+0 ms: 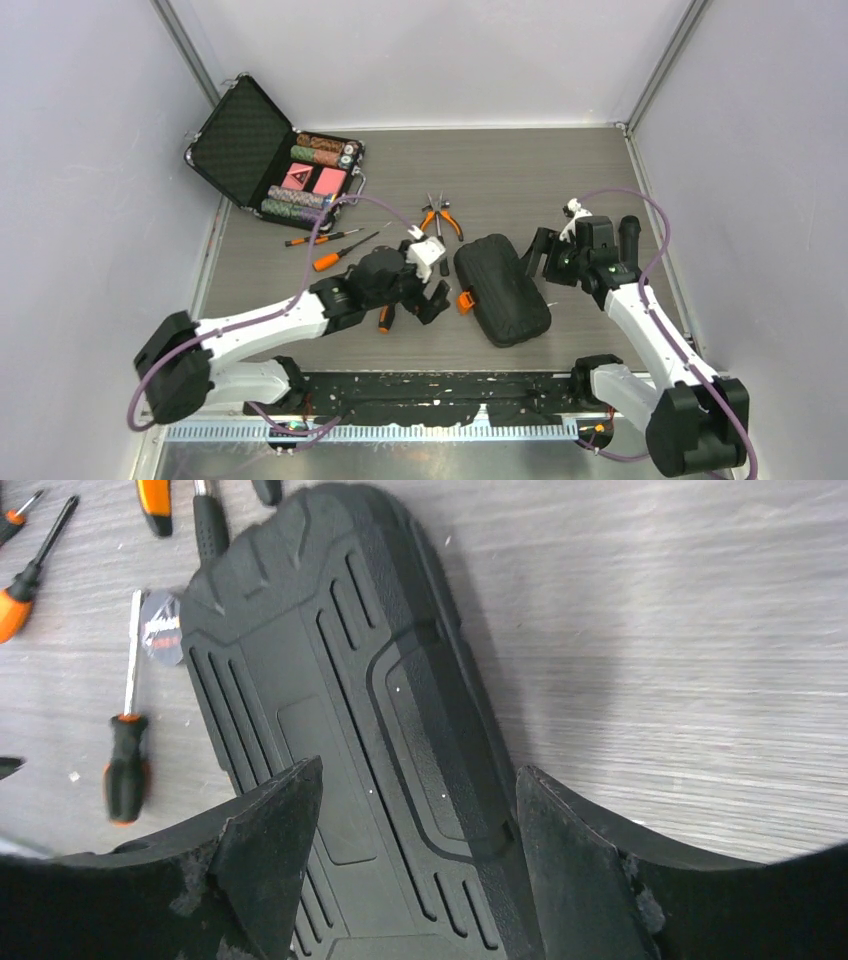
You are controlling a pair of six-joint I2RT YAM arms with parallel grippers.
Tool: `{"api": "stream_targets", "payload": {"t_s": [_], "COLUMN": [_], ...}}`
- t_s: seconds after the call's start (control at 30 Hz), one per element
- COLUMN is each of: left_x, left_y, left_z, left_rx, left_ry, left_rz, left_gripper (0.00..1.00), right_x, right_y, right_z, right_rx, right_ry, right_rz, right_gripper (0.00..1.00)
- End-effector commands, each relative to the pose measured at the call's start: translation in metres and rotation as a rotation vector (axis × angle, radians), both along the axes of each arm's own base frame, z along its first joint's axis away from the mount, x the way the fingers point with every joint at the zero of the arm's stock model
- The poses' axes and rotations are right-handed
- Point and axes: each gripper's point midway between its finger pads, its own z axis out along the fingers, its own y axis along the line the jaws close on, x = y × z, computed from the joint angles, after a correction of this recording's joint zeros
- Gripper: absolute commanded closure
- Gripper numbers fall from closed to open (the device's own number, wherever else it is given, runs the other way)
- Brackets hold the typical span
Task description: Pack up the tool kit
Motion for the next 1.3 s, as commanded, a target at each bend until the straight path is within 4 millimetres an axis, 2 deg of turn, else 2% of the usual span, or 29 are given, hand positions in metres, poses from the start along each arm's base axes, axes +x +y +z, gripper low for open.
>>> {"api": "stream_targets", "payload": {"t_s": [0.0, 0.1, 0.23, 0.43, 0.6, 0.73, 0.9, 1.27], "left_x": [0.007, 0.011, 0.019, 0.023, 0.014, 0.008, 0.009, 0.003], "left_y": [-0.054, -0.076, -0.091, -0.103, -0.111, -0.113, -0.097, -0.105], "left_z": [0.027, 0.007, -0.013, -0.037, -0.052, -0.058, -0.061, -0.082], "left_rx": [-0.044, -0.018, 0.031, 0.100, 0.160, 0.191, 0.283, 0.324], "left_ry": [-0.139, -0.117, -0.096, -0.064, -0.028, -0.010, 0.013, 0.105], "left_rz": [-0.158, -0.193, -0.211, -0.252, -0.322, -0.356, -0.339, -0.371], "left_gripper": [0.09, 0.10, 0.12, 0.17, 0.22, 0.28, 0.29, 0.34], "right_x": [0.004, 0.005, 0.004, 0.003, 0.005, 0.005, 0.006, 0.004], "right_y": [0.027, 0.028, 0.026, 0.025, 0.025, 0.025, 0.024, 0.021], "right_z": [0.004, -0.005, -0.018, -0.024, -0.025, -0.023, -0.022, -0.017], "right_rx": [0.228, 0.260, 0.257, 0.264, 0.270, 0.270, 0.271, 0.263], "right_ry": [-0.007, 0.007, 0.036, 0.051, 0.051, 0.043, 0.040, 0.005], "right_rz": [0.085, 0.077, 0.067, 0.055, 0.054, 0.048, 0.045, 0.031], "right_gripper": [0.24, 0.24, 0.24, 0.24, 0.25, 0.25, 0.25, 0.26]}}
